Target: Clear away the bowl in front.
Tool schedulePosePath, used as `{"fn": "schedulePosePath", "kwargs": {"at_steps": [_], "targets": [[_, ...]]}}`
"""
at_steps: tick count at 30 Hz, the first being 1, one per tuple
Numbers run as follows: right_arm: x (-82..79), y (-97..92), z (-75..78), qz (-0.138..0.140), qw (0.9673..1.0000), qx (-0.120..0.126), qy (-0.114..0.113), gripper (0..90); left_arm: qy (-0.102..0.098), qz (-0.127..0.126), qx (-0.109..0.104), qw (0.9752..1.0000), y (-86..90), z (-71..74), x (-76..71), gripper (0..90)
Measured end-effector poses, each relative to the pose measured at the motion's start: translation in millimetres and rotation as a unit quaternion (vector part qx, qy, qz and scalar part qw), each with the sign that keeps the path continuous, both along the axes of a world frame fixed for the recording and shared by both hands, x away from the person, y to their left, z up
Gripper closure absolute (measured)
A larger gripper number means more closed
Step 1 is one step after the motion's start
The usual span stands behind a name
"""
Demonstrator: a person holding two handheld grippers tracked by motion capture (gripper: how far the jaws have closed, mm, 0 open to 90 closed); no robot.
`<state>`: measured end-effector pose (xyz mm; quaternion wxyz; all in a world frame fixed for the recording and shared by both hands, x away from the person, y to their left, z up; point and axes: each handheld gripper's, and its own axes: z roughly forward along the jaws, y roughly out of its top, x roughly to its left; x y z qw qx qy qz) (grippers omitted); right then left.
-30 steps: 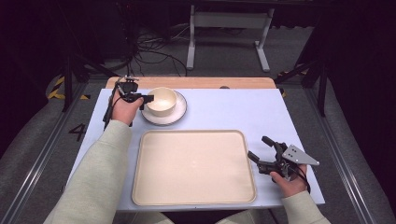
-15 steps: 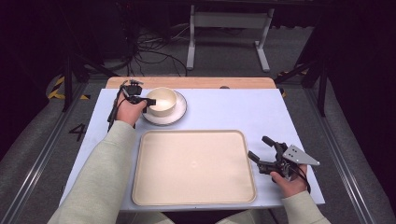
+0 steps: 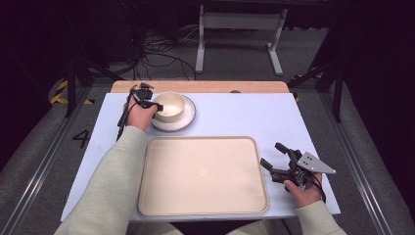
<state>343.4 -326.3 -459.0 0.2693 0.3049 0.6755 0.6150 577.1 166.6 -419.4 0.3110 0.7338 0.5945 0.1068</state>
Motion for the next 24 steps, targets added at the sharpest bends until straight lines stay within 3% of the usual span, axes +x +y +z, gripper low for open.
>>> {"fn": "schedulePosePath", "kwargs": {"at_steps": [2, 4, 14, 18, 24], "targets": [[0.0, 0.0, 0.0, 0.000, 1.0000, 0.001, 0.000, 15.4, 0.002, 0.007, -0.002, 1.0000, 1.7, 1.0, 0.5, 74.7], [0.0, -0.1, 0.0, 0.000, 1.0000, 0.001, 0.000, 15.4, -0.009, 0.013, -0.003, 0.9999, 2.3, 1.8, 0.8, 77.4], [-0.1, -0.3, -0.2, 0.000, 1.0000, 0.004, -0.001, 15.4, -0.014, 0.032, -0.018, 0.9992, 2.2, 4.2, 1.8, 83.2], [-0.4, -0.3, -0.2, 0.000, 1.0000, 0.003, -0.002, 15.4, -0.022, 0.030, -0.001, 0.9993, -2.5, 10.0, 0.2, 83.2], [-0.6, -0.2, -0.2, -0.001, 1.0000, 0.002, -0.003, 15.4, -0.026, 0.031, 0.001, 0.9992, -3.4, 16.4, -0.9, 82.3]]}}
